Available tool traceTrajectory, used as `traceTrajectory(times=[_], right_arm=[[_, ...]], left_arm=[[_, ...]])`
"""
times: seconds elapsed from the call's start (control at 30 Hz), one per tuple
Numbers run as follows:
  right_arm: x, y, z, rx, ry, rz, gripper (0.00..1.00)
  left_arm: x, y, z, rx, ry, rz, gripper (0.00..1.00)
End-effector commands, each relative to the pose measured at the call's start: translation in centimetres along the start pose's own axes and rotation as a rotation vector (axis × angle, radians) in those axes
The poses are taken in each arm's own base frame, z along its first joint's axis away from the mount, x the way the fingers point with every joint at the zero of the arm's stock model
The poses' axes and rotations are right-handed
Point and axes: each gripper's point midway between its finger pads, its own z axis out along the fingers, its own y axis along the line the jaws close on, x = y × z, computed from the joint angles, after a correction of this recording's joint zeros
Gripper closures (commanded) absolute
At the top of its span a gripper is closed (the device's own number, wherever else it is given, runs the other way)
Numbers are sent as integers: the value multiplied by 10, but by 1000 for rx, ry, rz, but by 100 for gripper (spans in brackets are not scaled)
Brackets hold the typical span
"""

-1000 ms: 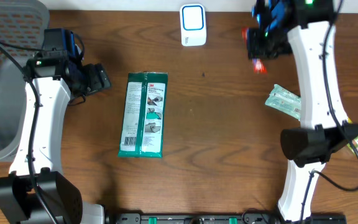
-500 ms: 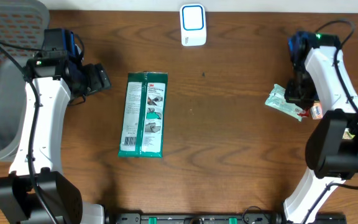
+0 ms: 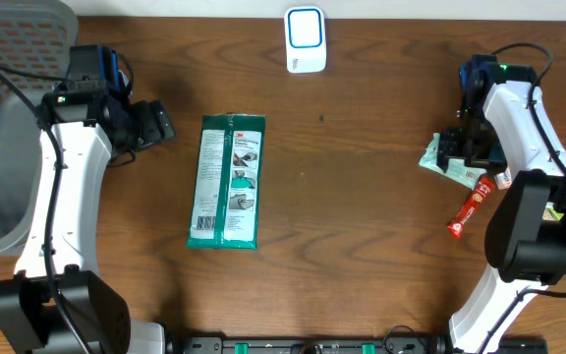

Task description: Scan the item barcode

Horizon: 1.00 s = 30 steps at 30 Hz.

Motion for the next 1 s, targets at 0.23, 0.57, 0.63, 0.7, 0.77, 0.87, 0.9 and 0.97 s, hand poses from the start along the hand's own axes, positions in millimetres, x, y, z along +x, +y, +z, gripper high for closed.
traceTrajectory(times=[0.23, 0.57, 0.63, 0.7, 0.77, 0.87, 0.9, 0.97], right_arm=[[8, 175, -78, -911, -60, -268, 22], [31, 304, -72, -754, -247, -384, 1], [42, 325, -67, -712, -296, -418, 1], [53, 345, -61, -665, -348, -437, 1], [63, 362, -54, -615, -410, -459, 1], [78, 384, -42, -518, -516, -502, 1], [80, 387, -38, -486, -540, -502, 1], [83, 393, -31, -434, -586, -512, 1]], left_arm=[[0, 2, 1, -5, 6, 1, 7], [0, 2, 1, -5, 6, 1, 7], [0, 2, 1, -5, 5, 1, 8], [0, 2, 1, -5, 6, 1, 8], [0, 2, 1, -5, 5, 1, 8], [0, 2, 1, -5, 5, 1, 8], [0, 2, 1, -5, 6, 1, 7], [0, 2, 1, -5, 5, 1, 8]])
